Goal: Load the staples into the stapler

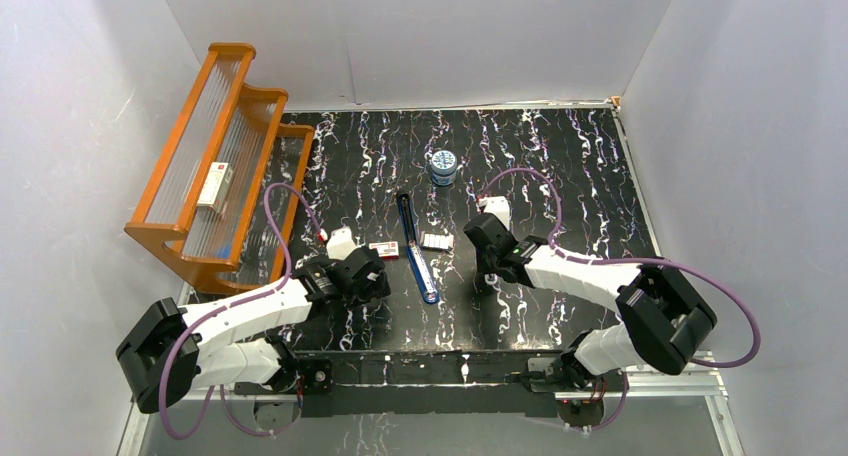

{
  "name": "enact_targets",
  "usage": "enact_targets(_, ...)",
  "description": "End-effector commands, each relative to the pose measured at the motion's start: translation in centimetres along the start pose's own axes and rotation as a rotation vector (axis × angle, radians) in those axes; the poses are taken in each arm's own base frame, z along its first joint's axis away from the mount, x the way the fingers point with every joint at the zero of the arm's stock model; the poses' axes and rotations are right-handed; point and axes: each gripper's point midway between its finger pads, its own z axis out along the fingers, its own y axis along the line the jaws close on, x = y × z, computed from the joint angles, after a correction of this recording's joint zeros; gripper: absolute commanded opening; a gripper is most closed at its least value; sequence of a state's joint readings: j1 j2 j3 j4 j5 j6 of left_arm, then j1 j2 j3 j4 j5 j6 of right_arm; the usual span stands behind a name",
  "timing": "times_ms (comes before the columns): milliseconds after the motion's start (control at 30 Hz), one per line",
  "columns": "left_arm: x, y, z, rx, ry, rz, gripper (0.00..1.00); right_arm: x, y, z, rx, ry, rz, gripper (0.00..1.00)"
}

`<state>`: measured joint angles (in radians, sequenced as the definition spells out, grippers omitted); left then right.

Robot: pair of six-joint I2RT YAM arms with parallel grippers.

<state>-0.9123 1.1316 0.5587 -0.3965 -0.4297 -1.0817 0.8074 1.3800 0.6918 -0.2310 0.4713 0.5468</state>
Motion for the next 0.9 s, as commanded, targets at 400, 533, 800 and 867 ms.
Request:
enact_targets(400, -1.0, -0.2, -0.4, 0.002, -0.036, -0.017, 0.85, -0.6, 0.4, -1.1, -0.029, -0.014, 0.036, 0.27)
enact_targets(533, -1.0, -0.1, -0.4, 0.001, -0.036, -0.019, 0.85, -0.4, 0.2, -1.2, -0.025, -0.009, 0.037, 0.27)
enact_targets(800, -1.0, -0.1, -0.4, 0.003, -0.036, -0.021, 0.85, -0.1, 0.1, -1.0, -0.015, 0.000, 0.034, 0.27)
enact_targets(867, -0.9, 0.0, -0.4, 0.001, -0.035, -0.021, 0.85, -0.2, 0.1, -1.1, -0.018, -0.001, 0.035, 0.27)
